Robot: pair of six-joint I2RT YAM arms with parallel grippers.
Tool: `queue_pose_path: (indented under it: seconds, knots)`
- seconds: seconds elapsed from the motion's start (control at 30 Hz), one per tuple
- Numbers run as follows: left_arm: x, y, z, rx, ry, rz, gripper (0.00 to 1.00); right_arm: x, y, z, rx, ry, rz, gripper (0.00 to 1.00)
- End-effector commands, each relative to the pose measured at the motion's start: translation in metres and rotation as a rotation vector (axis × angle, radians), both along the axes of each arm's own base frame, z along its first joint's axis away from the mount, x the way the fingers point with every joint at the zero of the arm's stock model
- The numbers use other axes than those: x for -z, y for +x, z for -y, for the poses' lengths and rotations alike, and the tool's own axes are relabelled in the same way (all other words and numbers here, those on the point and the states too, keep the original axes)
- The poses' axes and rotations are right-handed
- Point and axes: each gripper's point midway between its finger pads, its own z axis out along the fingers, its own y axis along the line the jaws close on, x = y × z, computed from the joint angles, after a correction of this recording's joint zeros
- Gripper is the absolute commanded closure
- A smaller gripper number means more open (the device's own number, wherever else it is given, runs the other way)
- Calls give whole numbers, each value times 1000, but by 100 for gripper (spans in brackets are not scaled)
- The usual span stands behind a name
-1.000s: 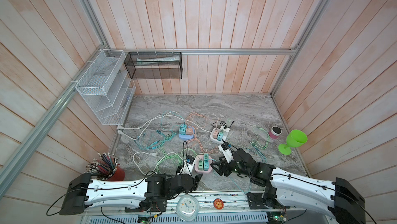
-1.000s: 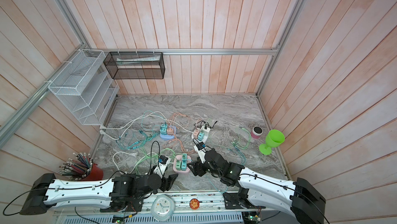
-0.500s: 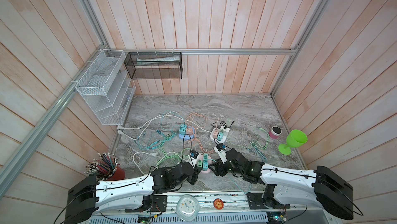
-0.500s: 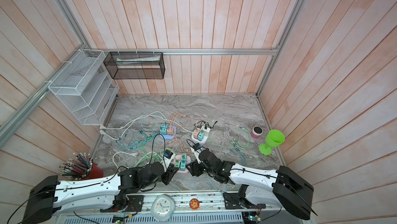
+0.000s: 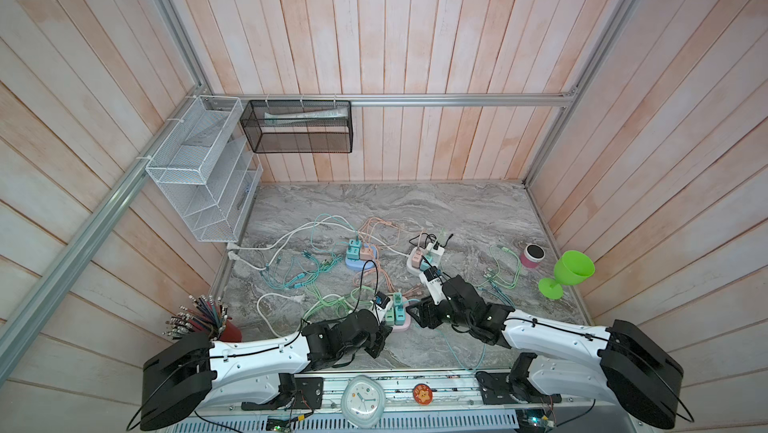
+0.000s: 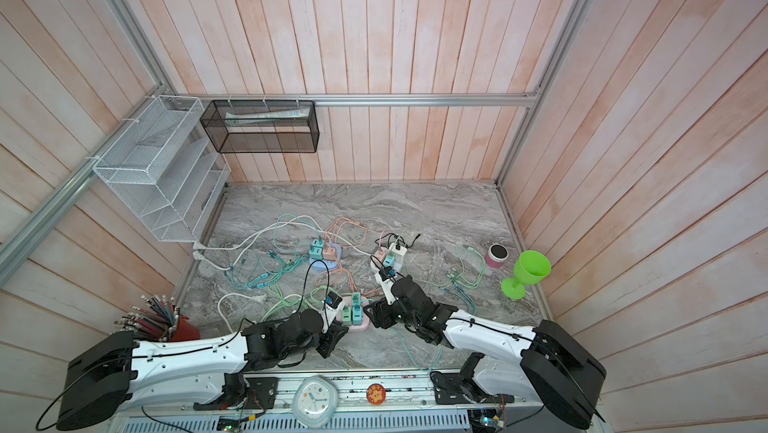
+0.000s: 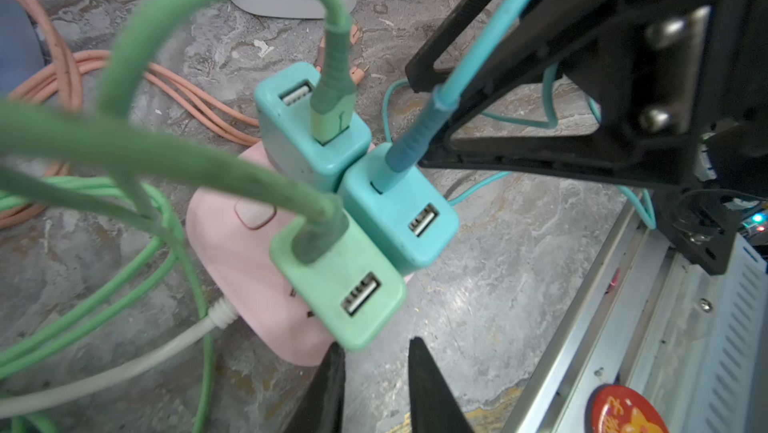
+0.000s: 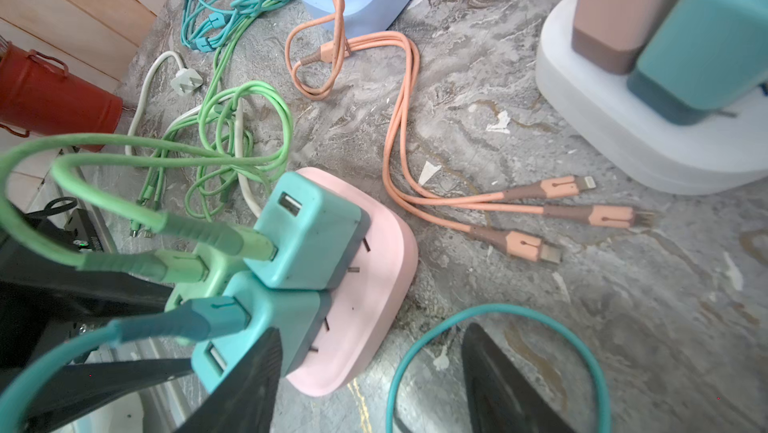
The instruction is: Pull the plug off the socket
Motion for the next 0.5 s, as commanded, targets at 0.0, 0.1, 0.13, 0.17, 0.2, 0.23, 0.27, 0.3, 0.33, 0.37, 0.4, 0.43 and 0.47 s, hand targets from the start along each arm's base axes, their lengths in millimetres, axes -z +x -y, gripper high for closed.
queue_pose_path:
  seconds: [0.0, 0.1, 0.13, 0.17, 0.2, 0.23, 0.27, 0.3, 0.33, 0.37, 0.4, 0.43, 0.47]
  knots:
    - [-16, 5, 24, 39, -68, 22, 71, -12, 8, -7, -39, 24, 24, 33]
    - [-17, 7, 39, 59, -92, 11, 71, -14, 14, -6, -49, 27, 29, 34]
    - [-18, 7, 43, 64, -97, 9, 71, -14, 15, -4, -49, 27, 27, 34]
    - [-18, 8, 47, 67, -100, 6, 71, -14, 19, -1, -45, 27, 26, 33]
    - [-18, 9, 51, 71, -99, 3, 71, -13, 22, 2, -44, 25, 23, 34]
    - [-17, 9, 55, 79, -96, 3, 71, -12, 25, 5, -37, 22, 18, 33]
    - [-17, 10, 59, 88, -93, 1, 71, -12, 29, 9, -32, 22, 16, 33]
    - [-17, 11, 63, 93, -91, 2, 71, -11, 32, 13, -28, 20, 13, 32]
    - [-16, 12, 65, 98, -89, 7, 72, -12, 36, 16, -22, 21, 10, 31]
    - [-17, 14, 68, 100, -89, 11, 71, -12, 39, 19, -15, 19, 4, 31]
    - [-16, 15, 70, 103, -83, 14, 72, -13, 41, 22, -17, 19, -1, 30]
    - [-18, 16, 70, 103, -78, 20, 72, -14, 42, 22, -24, 20, -10, 30]
    - [-19, 16, 70, 102, -73, 23, 71, -14, 40, 22, -36, 21, -18, 30]
